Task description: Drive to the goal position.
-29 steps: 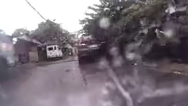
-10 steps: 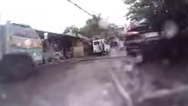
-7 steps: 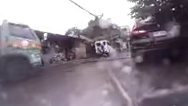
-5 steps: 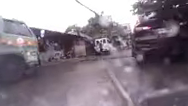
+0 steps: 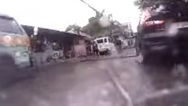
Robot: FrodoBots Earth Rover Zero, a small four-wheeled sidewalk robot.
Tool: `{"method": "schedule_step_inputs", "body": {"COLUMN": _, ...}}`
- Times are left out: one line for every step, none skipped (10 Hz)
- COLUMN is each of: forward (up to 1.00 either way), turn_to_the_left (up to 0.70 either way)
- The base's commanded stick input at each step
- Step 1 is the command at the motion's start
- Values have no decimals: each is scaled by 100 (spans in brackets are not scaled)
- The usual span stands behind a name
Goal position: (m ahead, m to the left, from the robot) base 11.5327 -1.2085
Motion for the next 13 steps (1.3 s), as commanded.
{"method": "schedule_step_inputs", "body": {"forward": 100, "turn_to_the_left": 0}}
{"method": "schedule_step_inputs", "body": {"forward": 100, "turn_to_the_left": 0}}
{"method": "schedule_step_inputs", "body": {"forward": 100, "turn_to_the_left": 0}}
{"method": "schedule_step_inputs", "body": {"forward": 100, "turn_to_the_left": 0}}
{"method": "schedule_step_inputs", "body": {"forward": 100, "turn_to_the_left": 0}}
{"method": "schedule_step_inputs", "body": {"forward": 100, "turn_to_the_left": 0}}
{"method": "schedule_step_inputs", "body": {"forward": 100, "turn_to_the_left": 0}}
{"method": "schedule_step_inputs", "body": {"forward": 100, "turn_to_the_left": 0}}
{"method": "schedule_step_inputs", "body": {"forward": 100, "turn_to_the_left": 0}}
{"method": "schedule_step_inputs", "body": {"forward": 100, "turn_to_the_left": 0}}
{"method": "schedule_step_inputs", "body": {"forward": 100, "turn_to_the_left": 0}}
{"method": "schedule_step_inputs", "body": {"forward": 100, "turn_to_the_left": 0}}
{"method": "schedule_step_inputs", "body": {"forward": 100, "turn_to_the_left": 0}}
